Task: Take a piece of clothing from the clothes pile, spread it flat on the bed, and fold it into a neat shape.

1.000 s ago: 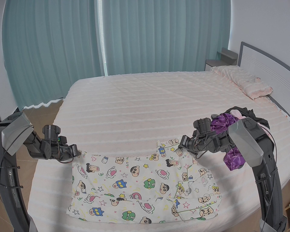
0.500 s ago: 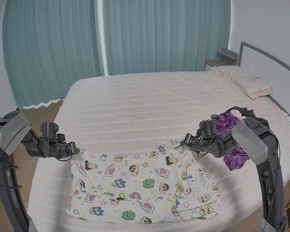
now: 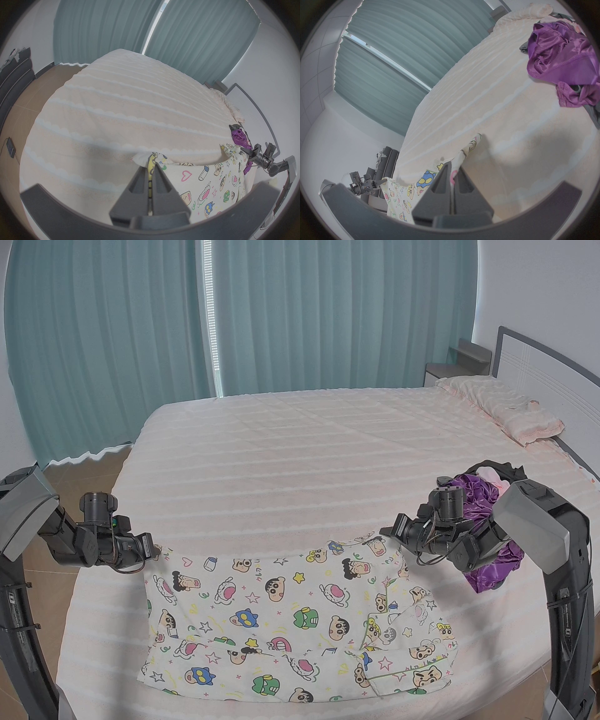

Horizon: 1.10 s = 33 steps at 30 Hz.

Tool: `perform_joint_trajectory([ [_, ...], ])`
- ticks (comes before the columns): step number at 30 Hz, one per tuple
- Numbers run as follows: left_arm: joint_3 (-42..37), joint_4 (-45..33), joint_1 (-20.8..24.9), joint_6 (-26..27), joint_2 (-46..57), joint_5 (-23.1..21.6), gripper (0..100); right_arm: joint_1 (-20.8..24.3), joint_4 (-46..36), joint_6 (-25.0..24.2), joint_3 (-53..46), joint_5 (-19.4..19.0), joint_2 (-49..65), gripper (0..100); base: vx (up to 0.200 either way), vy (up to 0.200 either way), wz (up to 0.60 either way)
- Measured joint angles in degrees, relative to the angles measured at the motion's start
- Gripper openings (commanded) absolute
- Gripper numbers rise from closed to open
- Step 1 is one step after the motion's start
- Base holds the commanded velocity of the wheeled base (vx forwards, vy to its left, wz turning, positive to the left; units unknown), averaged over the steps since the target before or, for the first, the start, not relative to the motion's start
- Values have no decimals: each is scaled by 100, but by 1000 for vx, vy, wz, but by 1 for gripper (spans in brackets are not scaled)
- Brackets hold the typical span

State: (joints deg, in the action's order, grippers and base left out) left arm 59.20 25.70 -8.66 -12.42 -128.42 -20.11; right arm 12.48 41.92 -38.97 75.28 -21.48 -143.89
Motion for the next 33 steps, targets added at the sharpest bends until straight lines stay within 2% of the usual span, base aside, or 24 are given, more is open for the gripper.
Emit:
perform_joint_trajectory([
  [7,-261,219,-60,24,165,-38,0,-55,463,5,-681,-354,345,0,0,0,0],
  [16,-1122,1347,-90,38,334,-213,0,-100,983,17,-1685,-1031,825,0,0,0,0],
  [28,-1736,1532,-63,66,673,-422,0,-124,1062,90,-2068,-1182,1009,0,0,0,0],
  [33,-1941,1530,-82,68,887,-569,0,-243,1162,151,-2406,-1465,1158,0,0,0,0],
])
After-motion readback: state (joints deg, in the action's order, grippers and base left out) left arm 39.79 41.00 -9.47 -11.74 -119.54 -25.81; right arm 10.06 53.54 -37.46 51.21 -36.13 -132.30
